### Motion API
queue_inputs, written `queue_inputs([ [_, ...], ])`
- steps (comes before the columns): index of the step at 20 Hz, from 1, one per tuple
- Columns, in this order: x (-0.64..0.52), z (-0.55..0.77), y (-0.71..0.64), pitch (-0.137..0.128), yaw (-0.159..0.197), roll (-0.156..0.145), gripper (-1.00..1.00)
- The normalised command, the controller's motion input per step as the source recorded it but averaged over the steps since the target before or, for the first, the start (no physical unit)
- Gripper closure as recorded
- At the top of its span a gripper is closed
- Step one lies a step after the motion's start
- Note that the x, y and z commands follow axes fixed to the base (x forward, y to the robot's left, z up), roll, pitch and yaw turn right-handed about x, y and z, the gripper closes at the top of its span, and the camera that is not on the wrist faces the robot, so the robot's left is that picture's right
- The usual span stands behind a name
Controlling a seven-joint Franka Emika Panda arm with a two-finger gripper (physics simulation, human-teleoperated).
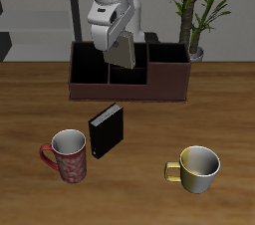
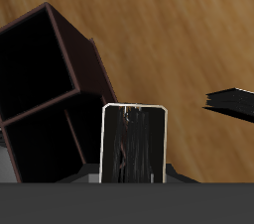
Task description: Place the yellow book into the back desk caddy's front compartment
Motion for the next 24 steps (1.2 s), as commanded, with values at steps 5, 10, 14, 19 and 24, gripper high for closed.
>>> queue_inputs([
  [5, -0.16, -0.13, 0.17, 0.024, 0.039, 0.024, 1.0],
  [10, -0.03, -0.11, 0.03, 0.01, 0.029, -0.022, 1.0],
  [14, -0.1, -0.2, 0.15, 0.025, 0.1, 0.023, 1.0],
  [19, -0.03, 0.0, 0.14, -0.002, 0.042, 0.0, 1.0],
  [24, -0.05, -0.03, 0.06, 0.011, 0.01, -0.003, 1.0],
])
